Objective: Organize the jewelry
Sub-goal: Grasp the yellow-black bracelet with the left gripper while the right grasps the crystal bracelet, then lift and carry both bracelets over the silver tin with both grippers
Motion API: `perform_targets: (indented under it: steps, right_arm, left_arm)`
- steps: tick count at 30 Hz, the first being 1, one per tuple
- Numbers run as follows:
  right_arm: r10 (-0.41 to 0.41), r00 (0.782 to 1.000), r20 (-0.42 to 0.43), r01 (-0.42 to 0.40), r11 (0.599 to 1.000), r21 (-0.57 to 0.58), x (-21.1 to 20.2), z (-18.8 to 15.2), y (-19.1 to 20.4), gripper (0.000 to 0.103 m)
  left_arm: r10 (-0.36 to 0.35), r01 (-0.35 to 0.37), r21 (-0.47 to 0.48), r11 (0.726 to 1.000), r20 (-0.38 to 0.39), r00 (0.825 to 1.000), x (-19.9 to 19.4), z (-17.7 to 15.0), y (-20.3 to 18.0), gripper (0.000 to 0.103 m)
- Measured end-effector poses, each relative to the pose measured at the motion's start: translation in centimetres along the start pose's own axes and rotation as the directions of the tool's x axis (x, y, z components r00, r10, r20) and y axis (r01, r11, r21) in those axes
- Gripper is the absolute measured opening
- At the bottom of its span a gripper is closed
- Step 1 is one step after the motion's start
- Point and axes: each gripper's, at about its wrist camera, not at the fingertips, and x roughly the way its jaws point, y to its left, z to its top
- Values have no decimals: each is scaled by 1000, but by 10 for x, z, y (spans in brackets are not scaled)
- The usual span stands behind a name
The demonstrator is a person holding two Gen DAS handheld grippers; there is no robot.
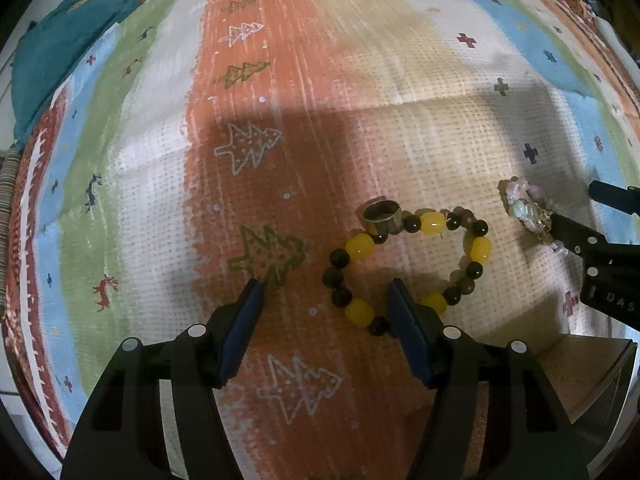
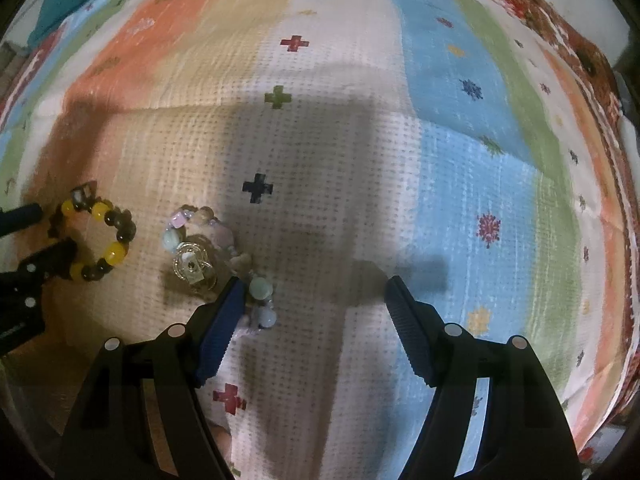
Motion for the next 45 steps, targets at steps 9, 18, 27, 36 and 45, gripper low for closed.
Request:
perform_targets:
  steps: [9, 18, 27, 36, 45]
  right_arm:
    - [-2, 1000, 15, 2, 999, -36, -6, -7, 5, 45]
    - [23, 999, 32, -22, 999, -26, -23, -12, 0, 12]
    - [73, 988, 136, -70, 997, -23, -71, -20, 9, 12]
    - [108, 971, 214, -105, 994, -23, -97, -20, 5, 12]
    - [125, 961, 246, -124, 992, -22, -111, -25, 7, 12]
  left_arm:
    - [-2, 2, -50, 999, 4, 1000, -2, -5, 17, 12]
    - [-25, 27, -53, 998, 31, 999, -23, -12, 14, 12]
    - [-76, 83, -50, 995, 127, 989, -62, -11, 8, 12]
    - [-114, 122, -31, 992, 191, 975, -89, -15, -10, 12]
    - [-137, 145, -21, 989, 227, 964, -106, -22, -12, 12]
